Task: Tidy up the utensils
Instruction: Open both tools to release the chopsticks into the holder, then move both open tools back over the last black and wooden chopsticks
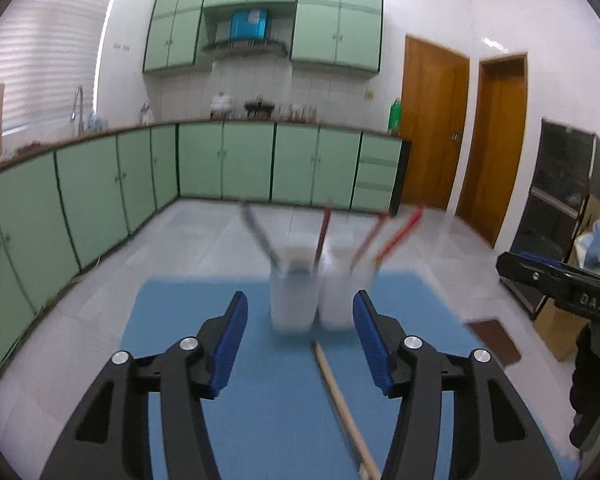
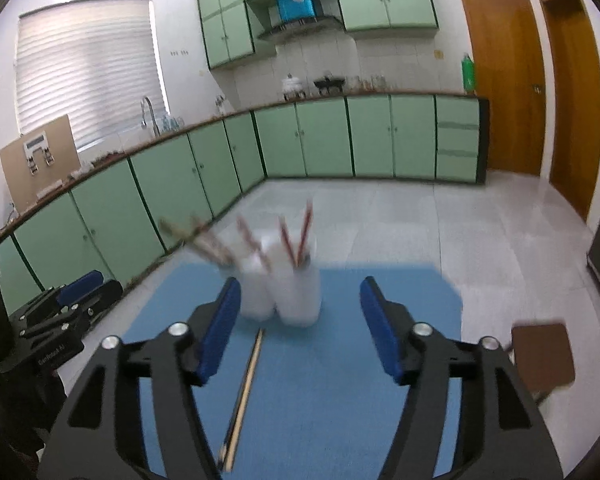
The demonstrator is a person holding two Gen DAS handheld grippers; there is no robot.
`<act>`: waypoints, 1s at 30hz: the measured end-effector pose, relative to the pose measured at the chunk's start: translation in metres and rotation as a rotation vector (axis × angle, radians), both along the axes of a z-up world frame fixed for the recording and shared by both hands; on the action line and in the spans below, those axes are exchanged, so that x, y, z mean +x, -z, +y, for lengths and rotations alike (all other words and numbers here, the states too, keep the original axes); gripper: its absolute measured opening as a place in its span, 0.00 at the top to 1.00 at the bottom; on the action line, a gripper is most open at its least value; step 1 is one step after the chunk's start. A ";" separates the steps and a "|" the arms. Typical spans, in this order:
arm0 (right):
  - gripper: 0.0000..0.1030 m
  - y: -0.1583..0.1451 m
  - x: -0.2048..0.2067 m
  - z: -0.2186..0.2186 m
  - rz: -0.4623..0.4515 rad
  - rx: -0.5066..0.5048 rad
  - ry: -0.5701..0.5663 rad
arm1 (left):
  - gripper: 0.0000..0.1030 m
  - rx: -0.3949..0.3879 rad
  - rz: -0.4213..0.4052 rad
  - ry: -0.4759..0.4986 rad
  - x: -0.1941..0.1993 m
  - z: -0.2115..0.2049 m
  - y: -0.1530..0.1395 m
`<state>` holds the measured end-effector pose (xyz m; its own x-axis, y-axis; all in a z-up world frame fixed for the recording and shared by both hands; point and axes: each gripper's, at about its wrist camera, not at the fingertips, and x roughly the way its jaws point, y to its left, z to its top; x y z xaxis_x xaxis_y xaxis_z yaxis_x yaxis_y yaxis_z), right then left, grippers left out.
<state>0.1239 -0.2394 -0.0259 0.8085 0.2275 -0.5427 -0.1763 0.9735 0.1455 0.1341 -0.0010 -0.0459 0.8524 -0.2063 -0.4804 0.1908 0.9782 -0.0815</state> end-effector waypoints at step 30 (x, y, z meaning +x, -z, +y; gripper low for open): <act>0.46 0.146 -0.051 0.081 0.315 -0.122 -0.112 | 0.44 0.122 0.333 -0.044 -0.041 0.005 0.139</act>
<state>0.0730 -0.1584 -0.1716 0.5708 0.2232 -0.7902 -0.2475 0.9644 0.0937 0.0932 0.0044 -0.1847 0.6521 -0.0965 -0.7519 0.1305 0.9914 -0.0140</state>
